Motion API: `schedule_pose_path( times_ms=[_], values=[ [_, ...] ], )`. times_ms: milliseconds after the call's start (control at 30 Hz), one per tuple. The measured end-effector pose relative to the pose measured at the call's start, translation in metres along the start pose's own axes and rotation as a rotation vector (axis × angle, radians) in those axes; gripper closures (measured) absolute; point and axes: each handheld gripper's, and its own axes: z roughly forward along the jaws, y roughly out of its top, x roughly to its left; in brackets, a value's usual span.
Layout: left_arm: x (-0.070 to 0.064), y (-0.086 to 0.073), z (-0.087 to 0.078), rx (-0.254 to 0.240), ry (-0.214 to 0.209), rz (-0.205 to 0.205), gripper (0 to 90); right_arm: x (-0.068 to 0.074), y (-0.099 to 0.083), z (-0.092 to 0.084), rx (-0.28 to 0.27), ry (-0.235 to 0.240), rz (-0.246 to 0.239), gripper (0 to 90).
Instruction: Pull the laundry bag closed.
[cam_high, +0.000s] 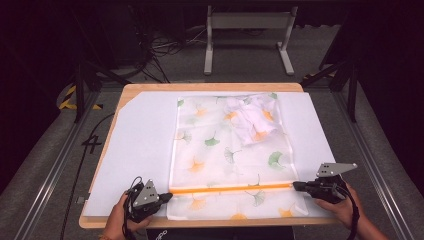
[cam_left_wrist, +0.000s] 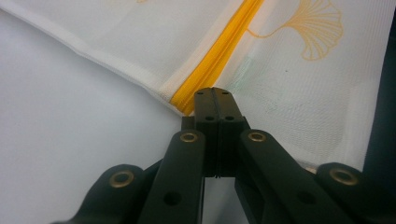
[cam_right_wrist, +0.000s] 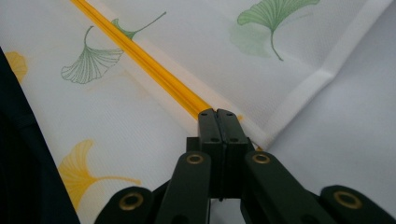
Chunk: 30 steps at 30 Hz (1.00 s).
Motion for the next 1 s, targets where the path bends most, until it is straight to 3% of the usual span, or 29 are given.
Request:
schedule_pose_path(
  times_ms=[267,300,367,467,533,633,833,1000],
  values=[
    [0.003,-0.004,-0.004,0.011,0.014,-0.012,90.0,0.001,-0.006,-0.002,-0.024,-0.006,0.005,90.0],
    [0.003,-0.004,-0.004,0.011,0.014,-0.012,90.0,0.002,-0.006,-0.003,-0.016,-0.036,0.002,90.0],
    [0.002,-0.005,-0.005,0.001,0.021,-0.016,90.0,-0.001,-0.008,-0.005,-0.025,-0.044,0.015,90.0],
    [0.002,-0.004,-0.005,0.008,0.023,-0.006,90.0,0.0,-0.009,-0.005,-0.031,-0.05,-0.002,90.0],
    [0.003,-0.004,-0.005,0.009,0.019,-0.016,90.0,0.006,-0.008,-0.004,-0.032,-0.069,-0.042,90.0],
    [0.004,-0.004,-0.005,0.004,0.013,-0.023,90.0,0.008,-0.007,-0.005,-0.038,-0.073,-0.051,90.0],
    [0.006,0.001,-0.012,-0.054,0.013,-0.017,90.0,0.014,-0.004,-0.01,-0.058,-0.077,-0.077,87.7],
    [0.01,0.004,-0.017,-0.073,0.032,-0.009,88.4,0.019,0.002,-0.014,-0.065,-0.088,-0.099,82.5]
  ],
)
